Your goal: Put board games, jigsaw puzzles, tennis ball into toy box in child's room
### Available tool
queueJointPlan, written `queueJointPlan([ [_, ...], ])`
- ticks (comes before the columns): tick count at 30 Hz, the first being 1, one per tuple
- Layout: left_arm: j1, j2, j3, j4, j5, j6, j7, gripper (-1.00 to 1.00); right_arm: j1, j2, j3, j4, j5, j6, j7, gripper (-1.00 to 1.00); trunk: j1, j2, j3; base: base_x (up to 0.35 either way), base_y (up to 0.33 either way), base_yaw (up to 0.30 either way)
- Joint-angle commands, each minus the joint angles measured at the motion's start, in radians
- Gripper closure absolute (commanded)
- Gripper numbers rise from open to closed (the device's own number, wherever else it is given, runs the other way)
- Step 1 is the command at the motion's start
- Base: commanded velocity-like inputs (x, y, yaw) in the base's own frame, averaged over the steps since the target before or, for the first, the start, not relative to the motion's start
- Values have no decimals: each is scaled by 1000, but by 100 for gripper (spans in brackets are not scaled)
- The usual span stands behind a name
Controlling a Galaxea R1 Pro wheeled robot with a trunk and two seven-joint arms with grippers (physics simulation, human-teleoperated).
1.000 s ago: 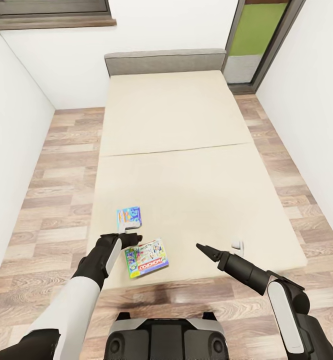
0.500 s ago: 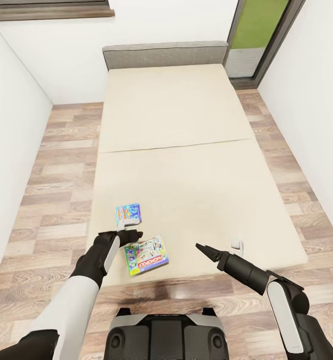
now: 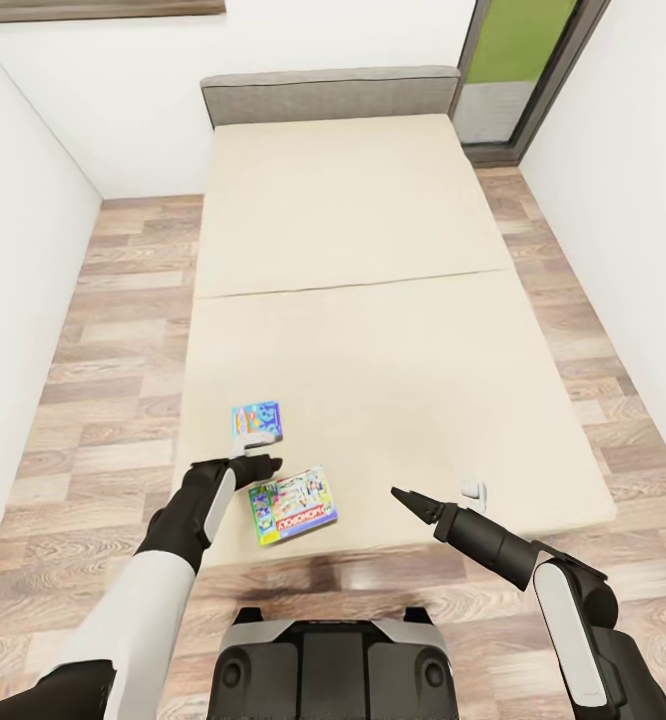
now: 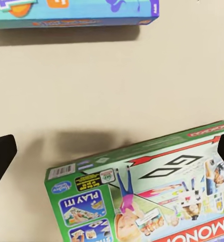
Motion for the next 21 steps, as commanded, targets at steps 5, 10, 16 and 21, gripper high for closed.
queueJointPlan([
  [5, 0, -1, 6, -31, 1, 8, -4, -100, 0, 1, -1, 0, -1, 5, 2, -100, 0, -2, -9, 0, 0, 0],
  [10, 0, -1, 7, -49, 0, 8, 0, -100, 0, 1, -1, 0, 0, 5, 3, -100, 0, -2, -18, 0, 0, 0],
  [16, 0, 0, 8, -56, -1, 8, 3, -100, 0, 1, 0, 0, 0, 5, 1, -100, 0, -2, -27, 0, 0, 0],
  [21, 0, 2, 19, -59, -1, 6, 4, -100, 0, 1, 0, 0, 0, 5, -9, -100, 0, -2, -36, 0, 0, 0],
])
